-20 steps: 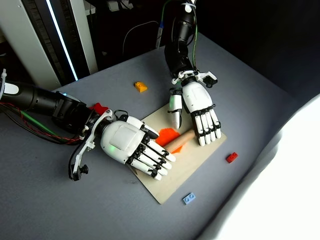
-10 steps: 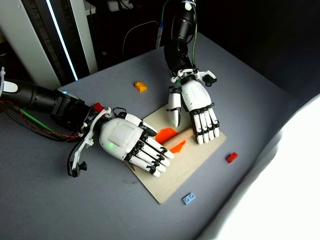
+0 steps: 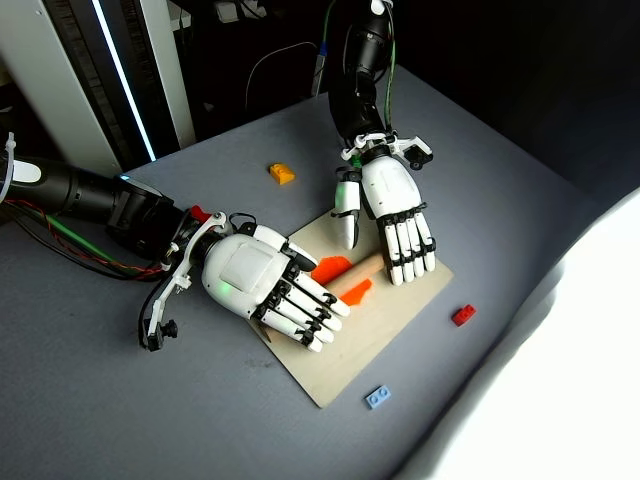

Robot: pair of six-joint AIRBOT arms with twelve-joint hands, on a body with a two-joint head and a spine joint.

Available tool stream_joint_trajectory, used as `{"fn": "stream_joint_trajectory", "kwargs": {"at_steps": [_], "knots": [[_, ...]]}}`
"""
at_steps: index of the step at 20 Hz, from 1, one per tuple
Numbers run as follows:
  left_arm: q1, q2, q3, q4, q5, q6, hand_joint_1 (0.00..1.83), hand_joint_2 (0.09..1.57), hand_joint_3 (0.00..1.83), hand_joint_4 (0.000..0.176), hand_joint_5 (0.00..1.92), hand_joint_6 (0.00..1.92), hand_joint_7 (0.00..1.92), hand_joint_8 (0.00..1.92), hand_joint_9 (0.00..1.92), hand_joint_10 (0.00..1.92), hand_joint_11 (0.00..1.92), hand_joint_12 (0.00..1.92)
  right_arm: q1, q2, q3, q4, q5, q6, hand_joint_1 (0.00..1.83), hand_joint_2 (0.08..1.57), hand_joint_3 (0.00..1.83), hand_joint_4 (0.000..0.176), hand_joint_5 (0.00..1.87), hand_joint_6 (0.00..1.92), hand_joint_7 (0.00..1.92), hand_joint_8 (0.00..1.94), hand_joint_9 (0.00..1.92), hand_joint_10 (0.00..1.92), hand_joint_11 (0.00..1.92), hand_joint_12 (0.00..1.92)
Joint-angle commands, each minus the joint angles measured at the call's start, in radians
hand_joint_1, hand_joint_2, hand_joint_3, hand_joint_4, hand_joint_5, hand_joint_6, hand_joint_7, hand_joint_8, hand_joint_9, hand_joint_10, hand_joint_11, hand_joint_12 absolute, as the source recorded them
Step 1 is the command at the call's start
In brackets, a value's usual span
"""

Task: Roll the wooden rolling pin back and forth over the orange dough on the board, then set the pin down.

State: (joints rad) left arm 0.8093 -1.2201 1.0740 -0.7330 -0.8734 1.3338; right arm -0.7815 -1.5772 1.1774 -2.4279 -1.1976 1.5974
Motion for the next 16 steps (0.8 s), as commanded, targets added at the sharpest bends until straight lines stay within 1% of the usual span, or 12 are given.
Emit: {"fn": "stream_joint_trajectory", "kwargs": {"at_steps": [1,4,6,8,12,15,16], "knots": [[0.016,-0.002,-0.011,0.010,0.016,-0.010,0.00,1.44,0.00,0.000,0.24,0.01,0.30,0.01,0.23,0.00,0.00,0.18,-0.020,-0.015,-0.015,-0.023,0.052,0.002,0.00,1.52,0.00,0.000,0.40,0.01,0.44,0.01,0.43,0.01,0.00,0.87],[0.017,0.003,-0.021,0.010,0.014,-0.013,0.00,1.44,0.00,0.000,0.24,0.01,0.31,0.01,0.22,0.00,0.00,0.17,-0.029,-0.012,-0.031,-0.023,0.055,-0.006,0.00,1.52,0.00,0.000,0.39,0.01,0.45,0.01,0.44,0.01,0.00,0.91],[0.016,0.007,-0.028,0.010,0.013,-0.015,0.00,1.44,0.00,0.000,0.25,0.00,0.31,0.00,0.24,0.00,0.00,0.23,-0.033,-0.010,-0.040,-0.032,0.055,-0.007,0.00,1.52,0.00,0.000,0.38,0.00,0.45,0.01,0.44,0.01,0.00,0.91],[0.015,0.011,-0.035,0.010,0.012,-0.016,0.00,1.44,0.00,0.000,0.24,0.00,0.30,0.00,0.22,0.00,0.00,0.24,-0.040,-0.007,-0.048,-0.045,0.052,-0.007,0.00,1.52,0.00,0.000,0.39,0.01,0.46,0.01,0.45,0.01,0.00,0.94],[0.014,0.019,-0.049,0.011,0.012,-0.016,0.00,1.44,0.00,0.000,0.24,0.00,0.30,0.00,0.21,0.00,0.00,0.17,-0.053,-0.003,-0.066,-0.066,0.050,-0.010,0.00,1.52,0.00,0.000,0.38,0.00,0.46,0.01,0.46,0.01,0.00,0.94],[0.013,0.026,-0.060,0.011,0.012,-0.016,0.00,1.44,0.00,0.000,0.24,0.01,0.31,0.00,0.22,0.00,0.00,0.21,-0.062,0.000,-0.077,-0.075,0.048,-0.011,0.00,1.52,0.00,0.000,0.40,0.01,0.47,0.01,0.47,0.02,0.00,0.99],[0.013,0.028,-0.062,0.016,0.012,-0.017,0.00,1.44,0.00,0.000,0.25,0.01,0.31,0.00,0.23,0.00,0.00,0.23,-0.062,0.001,-0.076,-0.075,0.049,-0.011,0.00,1.53,0.00,0.000,0.39,0.00,0.47,0.01,0.47,0.02,0.00,0.97]]}}
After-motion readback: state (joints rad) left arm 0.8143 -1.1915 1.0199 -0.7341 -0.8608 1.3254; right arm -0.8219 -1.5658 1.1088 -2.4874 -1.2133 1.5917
